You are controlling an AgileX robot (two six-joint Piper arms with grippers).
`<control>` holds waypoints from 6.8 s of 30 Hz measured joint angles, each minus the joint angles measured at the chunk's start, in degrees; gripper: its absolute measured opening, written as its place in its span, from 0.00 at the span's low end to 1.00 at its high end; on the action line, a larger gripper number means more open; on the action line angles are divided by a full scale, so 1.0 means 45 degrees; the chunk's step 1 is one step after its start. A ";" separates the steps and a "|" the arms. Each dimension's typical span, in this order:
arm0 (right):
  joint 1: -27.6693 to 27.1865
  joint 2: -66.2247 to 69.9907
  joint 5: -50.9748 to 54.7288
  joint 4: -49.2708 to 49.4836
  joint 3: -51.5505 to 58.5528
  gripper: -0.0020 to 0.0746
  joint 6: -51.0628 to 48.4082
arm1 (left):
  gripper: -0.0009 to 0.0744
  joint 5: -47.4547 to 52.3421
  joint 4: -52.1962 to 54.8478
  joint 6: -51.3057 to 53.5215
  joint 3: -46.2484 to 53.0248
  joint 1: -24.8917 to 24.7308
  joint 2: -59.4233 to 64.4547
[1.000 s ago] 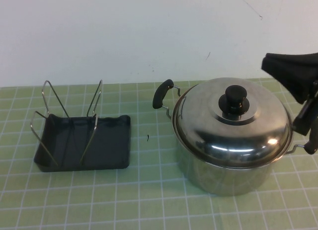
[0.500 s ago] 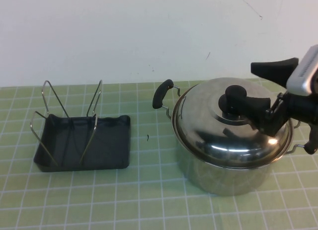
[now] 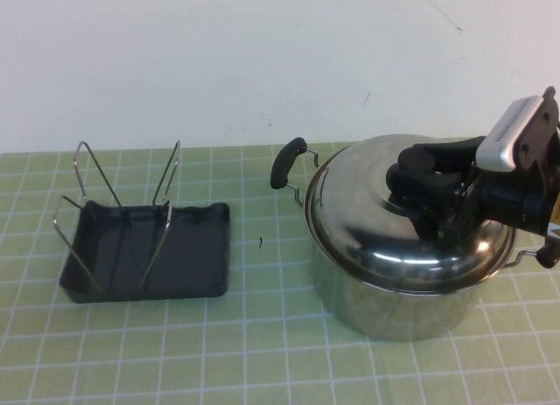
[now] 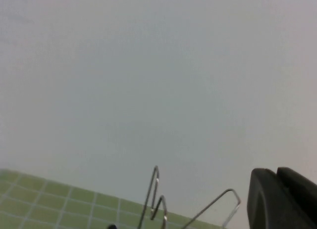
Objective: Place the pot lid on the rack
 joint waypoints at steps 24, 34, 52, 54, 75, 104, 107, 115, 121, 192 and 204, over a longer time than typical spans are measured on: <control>0.3373 -0.4174 -0.2493 0.0227 0.0000 0.49 0.0472 | 0.93 -0.6395 1.1804 -2.3823 -0.0115 0.0000 0.0000; 0.8191 -0.3325 -0.0924 0.0597 -0.1579 0.49 -0.0225 | 0.93 -0.6735 1.2595 -2.5190 -0.0115 0.0000 0.0000; 0.8608 -0.1541 -0.1798 0.1391 -0.2444 0.49 0.0155 | 0.20 -0.8424 1.2512 -2.4842 -0.0176 0.0000 0.0000; 0.8608 -0.1516 -0.1965 0.1483 -0.2444 0.49 0.0155 | 0.19 -0.8453 1.2403 -2.4842 -0.0176 0.0000 0.0000; 0.8615 -0.4672 -0.1883 0.3183 -0.2498 0.26 -0.3431 | 0.13 -0.5226 2.0320 -2.4913 -0.4177 0.0000 0.1673; 0.8615 -1.2377 0.8313 -0.9224 0.0014 0.02 0.6274 | 0.13 -0.7073 2.1989 -1.6884 -1.0438 0.0000 1.4618; 0.8615 -1.2446 0.8334 -0.9224 0.0185 0.02 0.6324 | 0.13 -0.6820 2.1989 -1.6688 -1.0438 0.0000 1.4703; 0.8615 -1.2468 0.8384 -0.9224 0.0265 0.02 0.6369 | 0.13 -0.6184 2.1989 -1.6479 -1.0178 0.0000 1.4702; 0.8615 -1.2468 0.8411 -0.9224 0.0265 0.02 0.6365 | 0.13 -0.5232 2.1989 -1.5896 -0.9339 0.0000 1.4702; 0.8615 -1.5406 2.4828 0.7619 0.0335 0.02 -0.7875 | 0.01 0.9528 -0.3258 0.5374 -0.7022 0.0000 0.5734; 0.8615 -1.8040 1.9875 0.9938 0.5327 0.02 -0.9524 | 0.01 0.8151 -1.1694 1.3141 -0.2457 0.0000 0.1406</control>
